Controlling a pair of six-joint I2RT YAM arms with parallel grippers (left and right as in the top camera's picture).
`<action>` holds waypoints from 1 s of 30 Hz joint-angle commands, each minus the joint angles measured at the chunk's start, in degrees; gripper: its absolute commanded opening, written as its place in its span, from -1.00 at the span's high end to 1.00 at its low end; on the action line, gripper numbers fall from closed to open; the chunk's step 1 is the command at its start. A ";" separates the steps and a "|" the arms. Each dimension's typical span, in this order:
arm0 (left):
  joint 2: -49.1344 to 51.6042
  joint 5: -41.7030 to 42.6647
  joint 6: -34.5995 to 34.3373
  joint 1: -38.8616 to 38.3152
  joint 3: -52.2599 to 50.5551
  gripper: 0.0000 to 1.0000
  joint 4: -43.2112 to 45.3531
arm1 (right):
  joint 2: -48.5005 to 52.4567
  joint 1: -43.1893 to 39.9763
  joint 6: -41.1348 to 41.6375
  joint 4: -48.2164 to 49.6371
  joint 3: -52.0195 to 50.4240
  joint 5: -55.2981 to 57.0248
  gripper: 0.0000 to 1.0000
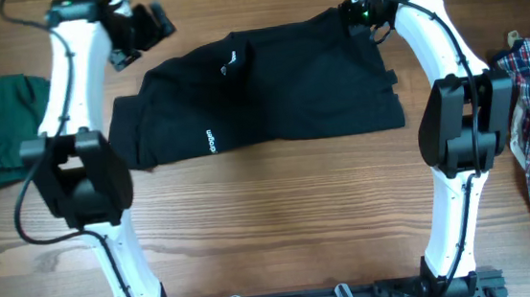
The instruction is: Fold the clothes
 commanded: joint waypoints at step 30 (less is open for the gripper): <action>15.98 0.59 30.60 -3.04 0.26 0.17 8.55 | -1.77 0.02 0.20 0.09 -0.46 -1.36 0.91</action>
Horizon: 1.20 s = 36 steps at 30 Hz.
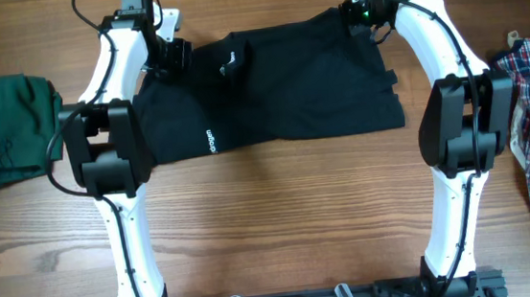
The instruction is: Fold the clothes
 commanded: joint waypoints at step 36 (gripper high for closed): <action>-9.25 -2.71 -1.70 -0.61 0.28 0.92 -9.99 | -2.60 -0.55 -2.99 -6.73 -0.46 3.87 0.92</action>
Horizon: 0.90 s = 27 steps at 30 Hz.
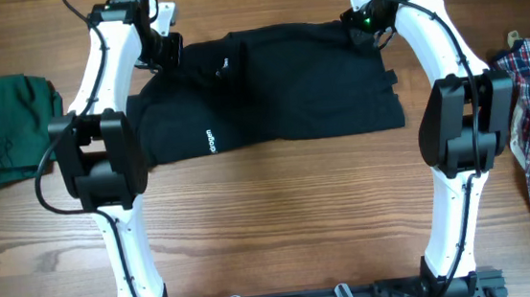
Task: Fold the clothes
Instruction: 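Hold both top corners and pull the shirt upward to straighten it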
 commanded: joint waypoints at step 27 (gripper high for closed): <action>-3.13 -2.40 -9.86 1.73 0.26 0.92 -9.42 | -2.49 -3.15 -4.04 -8.28 -0.48 1.38 0.92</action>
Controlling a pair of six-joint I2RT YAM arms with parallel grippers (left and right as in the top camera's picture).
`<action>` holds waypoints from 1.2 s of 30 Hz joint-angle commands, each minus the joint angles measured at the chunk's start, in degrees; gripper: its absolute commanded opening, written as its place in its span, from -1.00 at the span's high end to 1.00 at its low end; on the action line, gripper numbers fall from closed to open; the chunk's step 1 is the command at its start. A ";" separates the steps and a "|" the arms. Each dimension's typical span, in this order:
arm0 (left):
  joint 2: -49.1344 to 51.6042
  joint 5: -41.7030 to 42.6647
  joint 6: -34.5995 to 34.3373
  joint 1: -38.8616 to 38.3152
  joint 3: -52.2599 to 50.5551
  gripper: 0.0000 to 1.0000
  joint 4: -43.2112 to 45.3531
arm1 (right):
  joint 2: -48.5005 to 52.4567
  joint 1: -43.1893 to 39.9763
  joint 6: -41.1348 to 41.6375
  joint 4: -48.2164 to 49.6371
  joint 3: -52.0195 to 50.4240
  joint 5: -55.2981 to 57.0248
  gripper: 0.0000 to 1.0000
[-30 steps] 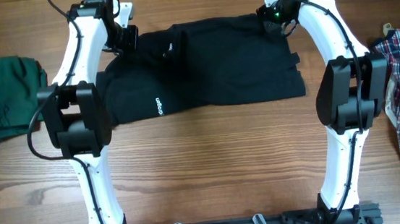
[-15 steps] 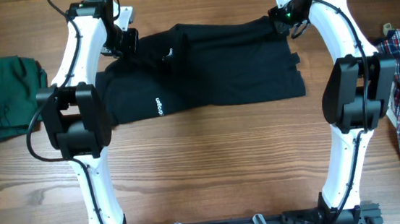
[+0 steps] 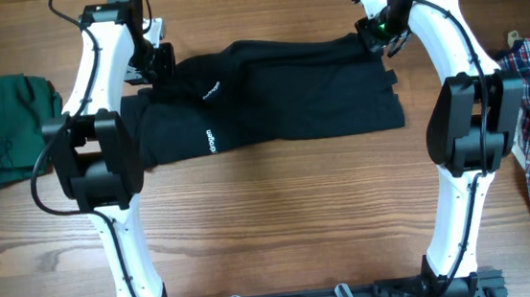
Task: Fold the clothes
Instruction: 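Hold both top corners and pull the shirt upward to straighten it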
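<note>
A black garment with small white lettering lies spread across the far middle of the table; its far edge is lifted and rolled toward the front. At the garment's far left corner sits my left gripper, apparently shut on the cloth. My right gripper is at the far right corner, likewise gripping the cloth. The fingers themselves are largely hidden by the wrists.
A folded green garment lies at the left edge of the table. A red and blue plaid shirt hangs over the right edge. The wooden tabletop stretches in front of the black garment.
Both grippers have moved toward the front with the black garment's far edge, which now lies folded over the rest. The right wrist has shifted slightly to the right.
First the left gripper hovered off the garment's far left while the right one sat at its far right corner. Then the left gripper was on the far left corner. Later both held the far edge, and now that edge is drawn toward the front.
</note>
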 commanded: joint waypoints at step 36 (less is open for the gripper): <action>-7.80 -2.32 -14.40 -2.38 -13.90 0.92 -6.38 | -2.32 -0.20 5.09 -21.27 -0.48 0.79 0.92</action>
